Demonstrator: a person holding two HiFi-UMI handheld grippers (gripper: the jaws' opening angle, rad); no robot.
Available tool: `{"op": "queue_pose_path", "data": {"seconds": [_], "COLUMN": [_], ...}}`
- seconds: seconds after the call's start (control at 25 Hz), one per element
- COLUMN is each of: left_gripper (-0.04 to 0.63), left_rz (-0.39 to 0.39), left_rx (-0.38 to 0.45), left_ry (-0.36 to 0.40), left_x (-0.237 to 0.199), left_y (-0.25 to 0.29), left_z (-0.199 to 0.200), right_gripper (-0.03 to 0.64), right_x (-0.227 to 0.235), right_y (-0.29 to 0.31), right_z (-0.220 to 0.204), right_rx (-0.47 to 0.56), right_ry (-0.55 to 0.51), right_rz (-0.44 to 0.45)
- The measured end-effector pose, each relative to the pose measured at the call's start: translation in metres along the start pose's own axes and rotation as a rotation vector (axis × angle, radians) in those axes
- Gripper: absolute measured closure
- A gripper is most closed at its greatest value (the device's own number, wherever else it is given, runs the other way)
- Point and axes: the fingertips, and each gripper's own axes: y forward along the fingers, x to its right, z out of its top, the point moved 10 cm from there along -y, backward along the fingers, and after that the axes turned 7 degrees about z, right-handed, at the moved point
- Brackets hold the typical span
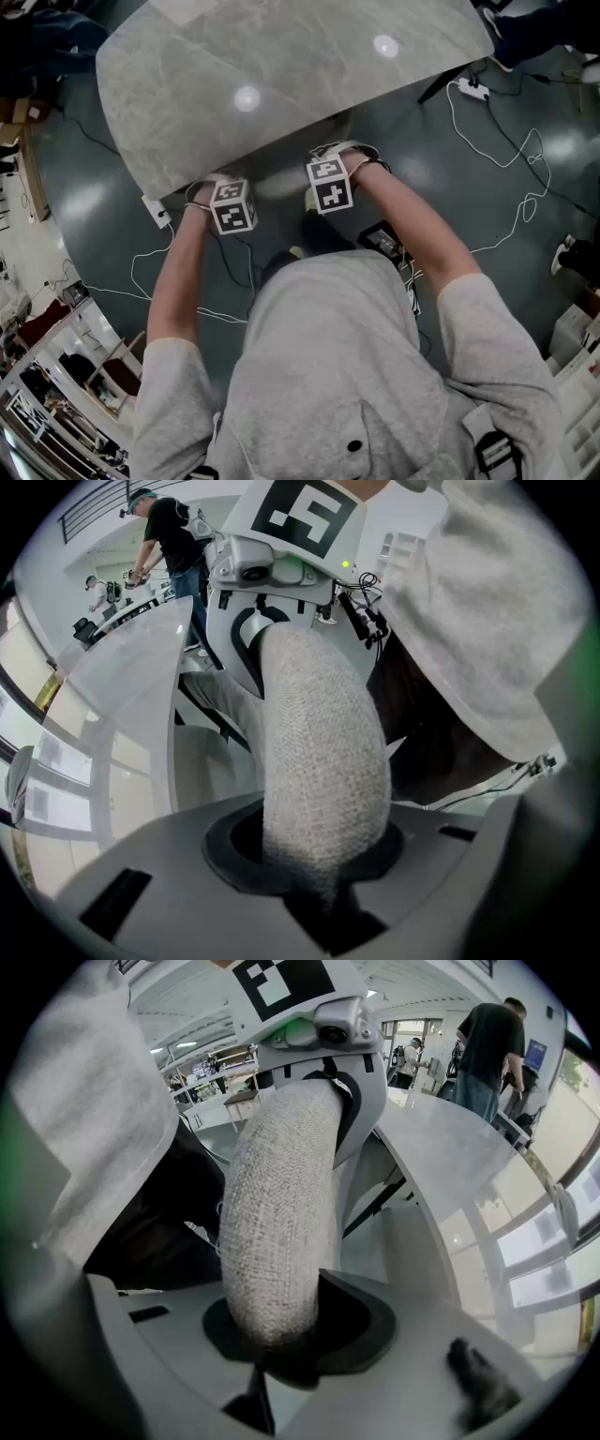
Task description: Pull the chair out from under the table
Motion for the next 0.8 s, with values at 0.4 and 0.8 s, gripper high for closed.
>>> {"op": "queue_pose_path", "data": {"seconds": [0.4,0.8], "left_gripper": [0.483,0.486], "left_rz": [0.02,0.012], "left_rx": [0.013,0.03], "left_ry": [-0.041,-0.026], "left_x": [0.018,0.041], "left_y": [0.0,-0.004], "left_z": [0.002,0.005], "right_gripper": [0.525,0.525], "right_x": [-0.012,-0.037], "right_y": [0.002,0.008], "right_z": [0.003,0.011], "right_rx": [-0.039,-0.042], "right_ry": [-0.003,0.016], "right_rz": [0.011,0.038]}}
